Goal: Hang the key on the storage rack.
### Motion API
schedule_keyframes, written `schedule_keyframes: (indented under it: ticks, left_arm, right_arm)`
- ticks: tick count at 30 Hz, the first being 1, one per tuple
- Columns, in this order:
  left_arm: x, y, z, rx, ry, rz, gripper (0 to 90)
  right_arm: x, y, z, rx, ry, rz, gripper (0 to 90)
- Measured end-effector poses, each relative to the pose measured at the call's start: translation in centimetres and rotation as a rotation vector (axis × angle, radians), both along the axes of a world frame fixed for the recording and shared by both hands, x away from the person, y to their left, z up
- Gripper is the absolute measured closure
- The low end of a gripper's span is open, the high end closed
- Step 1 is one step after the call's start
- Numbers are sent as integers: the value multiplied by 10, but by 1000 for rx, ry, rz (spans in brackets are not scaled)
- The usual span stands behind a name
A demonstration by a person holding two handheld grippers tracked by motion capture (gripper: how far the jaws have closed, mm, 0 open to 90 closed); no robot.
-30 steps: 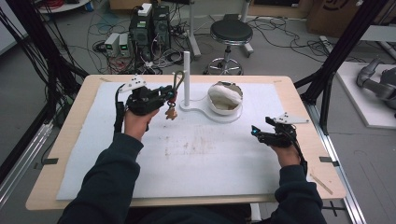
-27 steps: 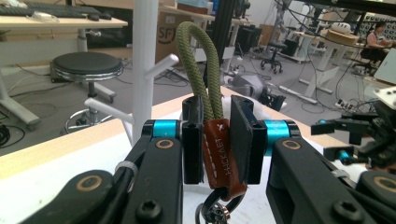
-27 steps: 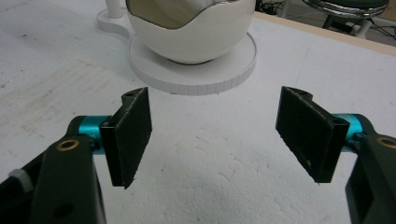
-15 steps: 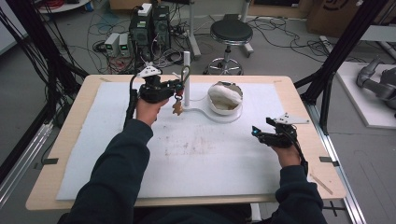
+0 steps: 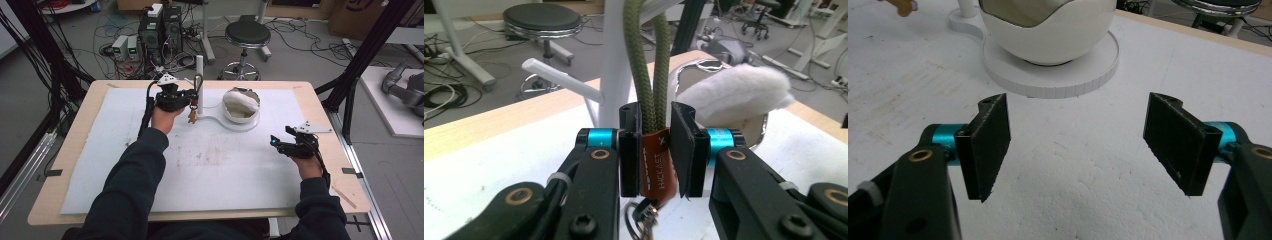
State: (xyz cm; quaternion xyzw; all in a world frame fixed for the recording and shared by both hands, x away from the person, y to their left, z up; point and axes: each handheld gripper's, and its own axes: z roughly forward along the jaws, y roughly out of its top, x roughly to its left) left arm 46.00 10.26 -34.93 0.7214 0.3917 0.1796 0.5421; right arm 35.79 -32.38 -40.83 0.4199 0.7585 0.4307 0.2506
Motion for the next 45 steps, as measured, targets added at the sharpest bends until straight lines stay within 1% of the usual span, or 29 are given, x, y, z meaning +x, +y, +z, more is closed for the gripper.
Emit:
schedule_keyframes:
  ticks: [1,2,4,5,6,8,10,12,15,16,18,19,20,21,23,24,25,26,27,28,30,31,32,33,39,41,43,44,45]
  left_arm:
    - [0,1,-1,-2,1,5,725]
    - [0,4,-2,-13,5,5,661]
    - [-1,6,-4,-20,6,9,577]
    - [-2,13,-9,-39,14,17,522]
    - [-2,18,-11,-54,29,9,493]
    - [-2,26,-14,-65,39,8,419]
    - [-4,35,-16,-90,34,11,383]
    - [-8,42,-17,-98,29,13,318]
    - [-17,55,-18,-96,-9,-10,223]
    - [-17,55,-18,-96,-9,-10,219]
    - [-29,67,-20,-92,-52,-20,219]
    - [-29,67,-20,-92,-52,-20,219]
    - [-37,75,-21,-61,-82,-26,219]
    - [-41,79,-22,-43,-101,-32,220]
    - [-50,87,-24,-49,-124,-39,223]
    - [-50,87,-24,-49,-124,-39,223]
    - [-60,94,-28,-50,-136,-40,223]
    - [-60,94,-28,-50,-136,-40,223]
    - [-70,100,-34,-46,-143,-28,220]
    - [-76,104,-38,-42,-148,-13,220]
    - [-84,110,-46,-71,-147,14,219]
    - [-87,112,-49,-74,-139,22,210]
    - [-89,114,-50,-56,-132,28,201]
    - [-91,116,-51,-63,-143,35,200]
    - [-99,124,-55,-73,-158,57,204]
    - [-100,125,-58,-61,-152,52,205]
    - [-99,126,-61,-62,-144,24,207]
    - [-99,126,-61,-62,-144,24,207]
    - [-99,126,-63,-29,-159,10,208]
  right_arm:
    - [0,0,0,0,1,-1,273]
    - [0,0,0,-1,1,0,273]
    - [0,0,0,-2,2,-2,272]
    - [0,0,0,2,2,-3,273]
    - [0,-1,0,2,0,-4,273]
    - [-1,-1,0,-1,0,-4,273]
    - [-1,-1,0,0,-1,-5,273]
    - [-1,-1,0,0,-3,-3,273]
    - [-1,-1,0,5,-2,-1,273]
    - [-1,-1,0,6,-4,-1,272]
    - [-2,-1,0,10,-3,3,272]
    - [-2,-1,0,8,-5,5,272]
    - [-2,-1,0,9,-6,4,271]
    - [-2,-1,0,11,-6,7,269]
    - [-3,0,1,10,-9,14,264]
    - [-3,0,1,14,-8,17,260]
    - [-3,0,1,12,-11,22,251]
    - [-4,0,1,17,-8,25,247]
    - [-4,0,1,14,-11,29,242]
    - [-4,0,1,14,-12,35,230]
    - [-4,0,1,15,-15,41,220]
    - [-4,0,0,17,-15,43,220]
    - [-4,0,0,18,-14,43,219]
    - [-5,0,0,19,-13,43,219]
    - [-7,-1,2,19,-23,55,218]
    - [-8,-1,3,20,-25,55,218]
    - [-8,-1,3,18,-30,55,218]
    - [-9,-1,3,17,-30,55,218]
    - [-9,-1,3,16,-30,55,218]
